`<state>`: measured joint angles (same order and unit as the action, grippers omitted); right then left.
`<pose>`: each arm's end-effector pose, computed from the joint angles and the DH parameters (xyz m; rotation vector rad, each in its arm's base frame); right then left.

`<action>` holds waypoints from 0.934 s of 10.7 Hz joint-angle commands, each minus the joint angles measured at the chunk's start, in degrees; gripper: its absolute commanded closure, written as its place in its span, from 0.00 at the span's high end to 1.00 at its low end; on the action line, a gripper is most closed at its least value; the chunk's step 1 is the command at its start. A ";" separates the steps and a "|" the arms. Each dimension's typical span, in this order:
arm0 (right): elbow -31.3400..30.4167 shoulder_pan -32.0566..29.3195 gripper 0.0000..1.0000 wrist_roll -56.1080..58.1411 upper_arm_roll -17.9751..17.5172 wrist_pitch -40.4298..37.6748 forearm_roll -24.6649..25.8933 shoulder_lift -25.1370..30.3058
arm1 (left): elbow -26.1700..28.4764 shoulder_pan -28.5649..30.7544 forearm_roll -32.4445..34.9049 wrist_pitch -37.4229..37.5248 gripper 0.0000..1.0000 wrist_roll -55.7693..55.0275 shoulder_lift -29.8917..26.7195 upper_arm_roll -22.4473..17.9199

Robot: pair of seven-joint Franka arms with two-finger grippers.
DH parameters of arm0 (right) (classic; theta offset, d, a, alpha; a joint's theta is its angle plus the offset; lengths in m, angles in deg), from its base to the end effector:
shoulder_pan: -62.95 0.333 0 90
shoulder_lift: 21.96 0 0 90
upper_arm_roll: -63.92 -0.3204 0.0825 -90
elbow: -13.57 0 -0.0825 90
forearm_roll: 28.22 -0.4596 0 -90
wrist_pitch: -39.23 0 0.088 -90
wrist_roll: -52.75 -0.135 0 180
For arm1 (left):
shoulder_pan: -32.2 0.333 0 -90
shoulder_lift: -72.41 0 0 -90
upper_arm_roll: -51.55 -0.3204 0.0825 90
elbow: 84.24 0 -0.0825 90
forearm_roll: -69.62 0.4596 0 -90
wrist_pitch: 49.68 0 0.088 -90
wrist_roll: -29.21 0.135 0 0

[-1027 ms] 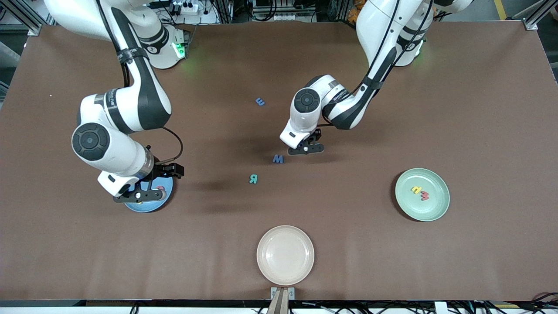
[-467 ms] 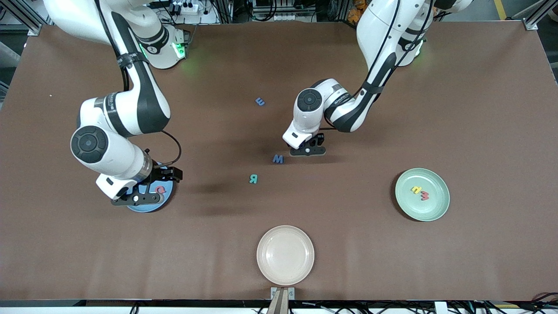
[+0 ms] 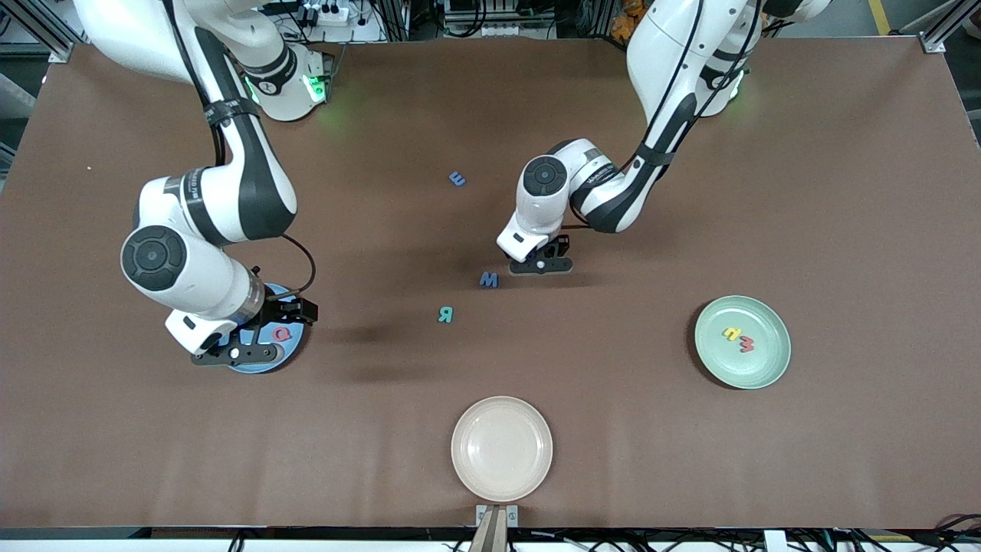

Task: Sort uppercase to blue plate, lowercase to green plate
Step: 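Lower the left gripper and grasp the blue lowercase a, then put the a on the green plate while the right gripper reaches the R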

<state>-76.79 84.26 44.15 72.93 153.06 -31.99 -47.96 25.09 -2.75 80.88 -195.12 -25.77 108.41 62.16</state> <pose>0.7244 0.1749 0.3193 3.1240 0.0799 -0.0561 0.4708 -0.4840 0.0848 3.1294 0.0607 0.0240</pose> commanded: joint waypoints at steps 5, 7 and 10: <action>0.18 -0.74 1.00 0.69 -0.40 -0.01 -0.80 -0.19 | 0.00 0.84 1.65 1.12 0.00 -1.89 -3.11 0.11; 0.18 -0.31 1.00 0.43 -0.40 -0.02 -0.97 -0.28 | -0.70 4.51 1.65 7.43 0.00 3.44 -8.90 0.20; 0.27 1.36 1.00 -0.36 -0.48 1.38 -1.59 -1.94 | -0.62 16.88 1.04 13.24 0.00 25.19 -13.66 0.47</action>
<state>-76.94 84.82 44.12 72.55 153.44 -32.49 -48.72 22.70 7.75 81.25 -183.64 -10.01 97.17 61.82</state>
